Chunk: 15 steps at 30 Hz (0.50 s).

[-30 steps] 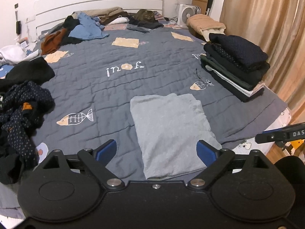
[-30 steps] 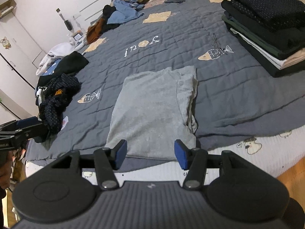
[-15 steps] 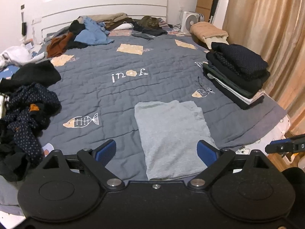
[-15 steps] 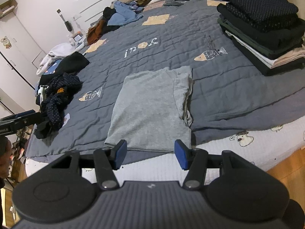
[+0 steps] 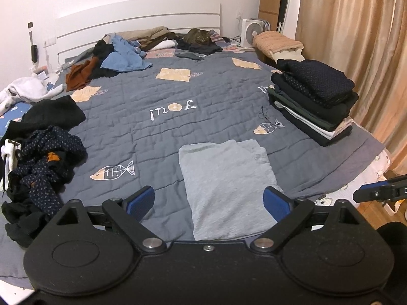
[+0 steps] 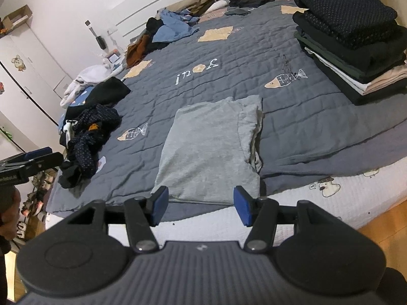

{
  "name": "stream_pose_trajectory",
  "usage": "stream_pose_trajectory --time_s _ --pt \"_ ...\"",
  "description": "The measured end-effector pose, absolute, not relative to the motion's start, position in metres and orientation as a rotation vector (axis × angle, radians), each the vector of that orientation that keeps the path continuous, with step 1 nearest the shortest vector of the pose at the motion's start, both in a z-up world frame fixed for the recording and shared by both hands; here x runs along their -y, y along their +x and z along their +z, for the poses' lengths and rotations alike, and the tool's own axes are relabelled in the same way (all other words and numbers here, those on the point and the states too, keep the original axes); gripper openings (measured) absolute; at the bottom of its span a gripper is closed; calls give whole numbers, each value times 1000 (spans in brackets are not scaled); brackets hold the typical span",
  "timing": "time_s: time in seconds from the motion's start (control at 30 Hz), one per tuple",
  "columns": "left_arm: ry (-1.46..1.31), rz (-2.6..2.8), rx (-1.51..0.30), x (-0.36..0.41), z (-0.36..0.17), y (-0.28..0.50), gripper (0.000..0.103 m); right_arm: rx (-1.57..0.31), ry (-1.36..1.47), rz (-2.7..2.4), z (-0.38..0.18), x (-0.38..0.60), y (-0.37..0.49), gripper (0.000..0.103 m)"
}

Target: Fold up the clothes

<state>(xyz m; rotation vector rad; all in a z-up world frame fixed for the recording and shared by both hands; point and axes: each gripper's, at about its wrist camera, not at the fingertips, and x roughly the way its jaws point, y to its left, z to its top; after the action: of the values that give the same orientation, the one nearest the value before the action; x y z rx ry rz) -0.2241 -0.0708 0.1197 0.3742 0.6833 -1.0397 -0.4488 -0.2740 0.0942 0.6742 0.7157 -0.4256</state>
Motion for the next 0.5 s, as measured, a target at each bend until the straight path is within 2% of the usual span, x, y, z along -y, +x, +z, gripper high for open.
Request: stream_pose_trajectory --time_s 0.5 --pt "358 -1043 -668 72 115 -225 95 -704 652 -404 104 261 -450 57"
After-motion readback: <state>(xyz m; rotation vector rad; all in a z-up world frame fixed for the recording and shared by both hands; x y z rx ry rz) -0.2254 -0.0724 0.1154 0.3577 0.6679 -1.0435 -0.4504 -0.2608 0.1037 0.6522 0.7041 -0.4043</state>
